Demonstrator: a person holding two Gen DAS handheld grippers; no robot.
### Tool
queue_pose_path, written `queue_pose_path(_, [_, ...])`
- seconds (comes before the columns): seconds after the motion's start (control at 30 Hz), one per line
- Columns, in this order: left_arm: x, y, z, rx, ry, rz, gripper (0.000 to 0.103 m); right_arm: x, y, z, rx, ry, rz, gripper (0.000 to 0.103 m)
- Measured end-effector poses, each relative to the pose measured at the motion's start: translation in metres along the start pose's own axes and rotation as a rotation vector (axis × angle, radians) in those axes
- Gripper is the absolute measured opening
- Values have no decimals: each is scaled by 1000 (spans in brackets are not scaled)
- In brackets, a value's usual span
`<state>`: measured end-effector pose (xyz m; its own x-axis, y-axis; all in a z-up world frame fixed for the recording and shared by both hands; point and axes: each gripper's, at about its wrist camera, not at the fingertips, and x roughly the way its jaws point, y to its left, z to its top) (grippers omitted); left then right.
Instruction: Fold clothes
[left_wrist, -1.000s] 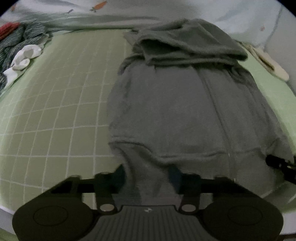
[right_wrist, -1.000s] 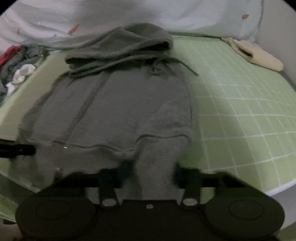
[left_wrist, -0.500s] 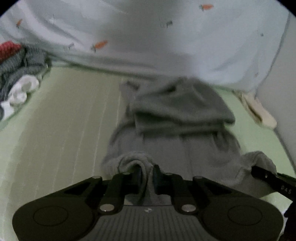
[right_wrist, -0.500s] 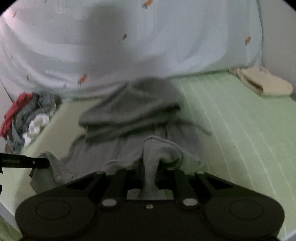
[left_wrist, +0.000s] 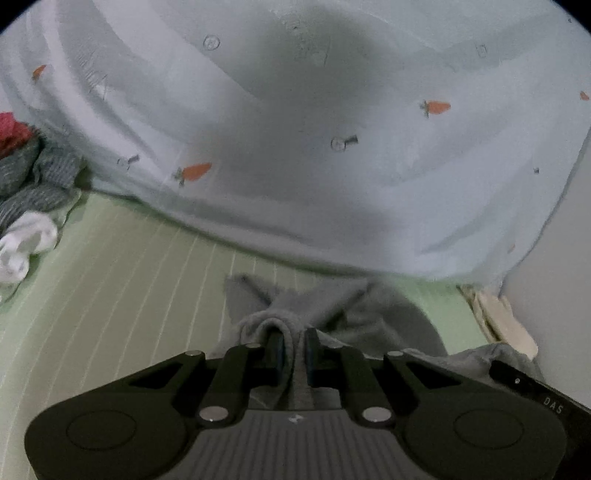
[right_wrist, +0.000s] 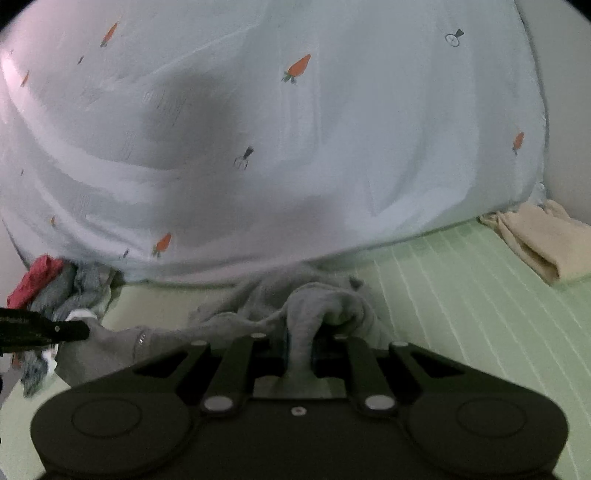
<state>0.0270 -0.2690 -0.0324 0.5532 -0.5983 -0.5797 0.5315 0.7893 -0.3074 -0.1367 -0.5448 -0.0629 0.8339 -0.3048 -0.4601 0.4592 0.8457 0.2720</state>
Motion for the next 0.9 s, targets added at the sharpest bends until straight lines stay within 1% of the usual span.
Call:
queue_pose_path(0.13, [36, 5, 17, 2, 9, 9, 12, 35, -6, 15, 18, 2, -1, 13])
queue_pose_path(0.2, [67, 12, 18, -3, 53, 21, 12, 62, -13, 13, 34, 39, -14, 14])
queue_pose_path(0.23, [85, 18, 18, -29, 94, 29, 12, 76, -17, 12, 43, 58, -20, 14])
queue_pose_path(0.27, [101, 25, 17, -60, 130, 36, 12, 95, -23, 7, 63, 100, -38, 15])
queue_pose_path(0.37, [133, 40, 20, -165, 198, 45, 12, 130, -36, 2, 114, 190, -66, 20])
queue_pose_path(0.4, [138, 40, 23, -161, 198, 49, 13, 141, -40, 0, 131, 220, -75, 22])
queue_pose_path(0.5, [150, 40, 32, -168, 200, 55, 13, 155, -43, 15, 111, 240, -59, 23])
queue_pose_path(0.57, [156, 43, 39, -215, 204, 49, 15, 164, -45, 28, 102, 251, -52, 24])
queue_pose_path(0.6, [159, 46, 43, -243, 202, 49, 19, 166, -48, 35, 116, 243, -45, 27])
queue_pose_path(0.63, [161, 48, 47, -266, 193, 52, 19, 168, -51, 43, 130, 235, -38, 29])
queue_pose_path(0.67, [161, 51, 51, -284, 174, 57, 23, 171, -55, 49, 149, 227, -24, 35])
queue_pose_path(0.7, [161, 53, 55, -289, 146, 70, 34, 175, -58, 55, 167, 219, -11, 38])
queue_pose_path(0.73, [158, 54, 59, -287, 111, 92, 41, 177, -62, 59, 184, 204, -7, 41])
queue_pose_path(0.77, [155, 56, 62, -285, 76, 115, 60, 179, -65, 62, 201, 189, -3, 44])
queue_pose_path(0.8, [150, 58, 63, -284, 41, 140, 71, 179, -68, 63, 210, 158, -24, 52])
queue_pose_path(0.87, [139, 63, 63, -277, -2, 162, 72, 174, -72, 62, 231, 112, -59, 62])
queue_pose_path(0.9, [135, 64, 61, -269, -10, 165, 79, 171, -76, 61, 250, 103, -75, 66])
